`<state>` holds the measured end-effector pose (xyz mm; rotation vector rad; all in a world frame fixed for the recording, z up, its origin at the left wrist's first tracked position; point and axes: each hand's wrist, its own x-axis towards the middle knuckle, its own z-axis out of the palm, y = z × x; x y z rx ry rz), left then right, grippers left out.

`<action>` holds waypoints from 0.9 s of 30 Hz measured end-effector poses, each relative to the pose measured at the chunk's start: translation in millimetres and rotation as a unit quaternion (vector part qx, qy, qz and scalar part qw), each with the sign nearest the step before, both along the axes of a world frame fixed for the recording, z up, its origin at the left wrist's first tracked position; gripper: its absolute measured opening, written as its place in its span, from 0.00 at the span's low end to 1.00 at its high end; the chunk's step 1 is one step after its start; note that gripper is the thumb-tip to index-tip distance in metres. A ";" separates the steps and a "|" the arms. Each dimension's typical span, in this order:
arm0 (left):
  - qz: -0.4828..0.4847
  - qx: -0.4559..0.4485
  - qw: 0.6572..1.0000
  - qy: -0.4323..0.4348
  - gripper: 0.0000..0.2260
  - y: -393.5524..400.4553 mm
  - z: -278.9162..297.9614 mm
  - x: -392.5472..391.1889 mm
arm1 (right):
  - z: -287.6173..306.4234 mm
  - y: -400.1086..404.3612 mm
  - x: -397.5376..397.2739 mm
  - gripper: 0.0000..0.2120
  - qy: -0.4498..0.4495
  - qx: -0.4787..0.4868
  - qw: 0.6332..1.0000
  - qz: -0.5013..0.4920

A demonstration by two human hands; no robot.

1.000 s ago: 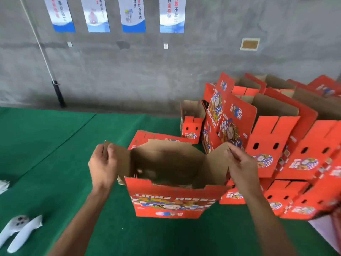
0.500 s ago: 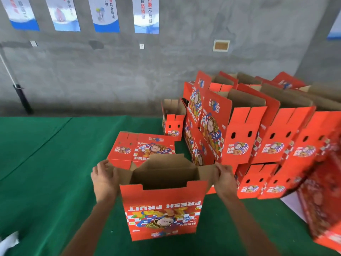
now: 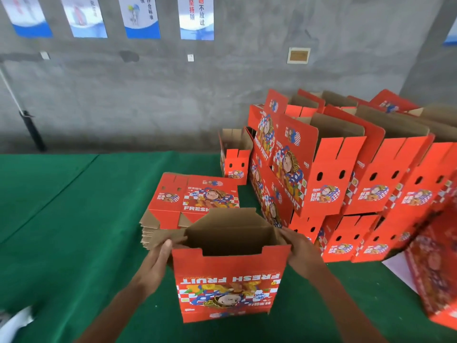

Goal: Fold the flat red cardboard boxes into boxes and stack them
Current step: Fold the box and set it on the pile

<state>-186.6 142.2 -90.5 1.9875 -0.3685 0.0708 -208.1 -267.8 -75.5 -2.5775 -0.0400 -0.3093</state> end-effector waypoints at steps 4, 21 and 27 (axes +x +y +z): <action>0.025 0.003 0.999 0.026 0.21 0.2 3.5 -0.6 | -6.3 6.7 10.2 0.22 0.054 0.025 0.998 -0.004; 0.213 0.301 0.926 -0.084 0.36 -33.8 13.1 8.0 | 8.6 52.2 4.1 0.33 -0.068 0.310 0.945 -0.077; 0.165 0.265 0.917 -0.248 0.39 -59.1 23.0 -0.8 | 0.5 72.8 -4.0 0.30 -0.061 0.168 0.981 0.074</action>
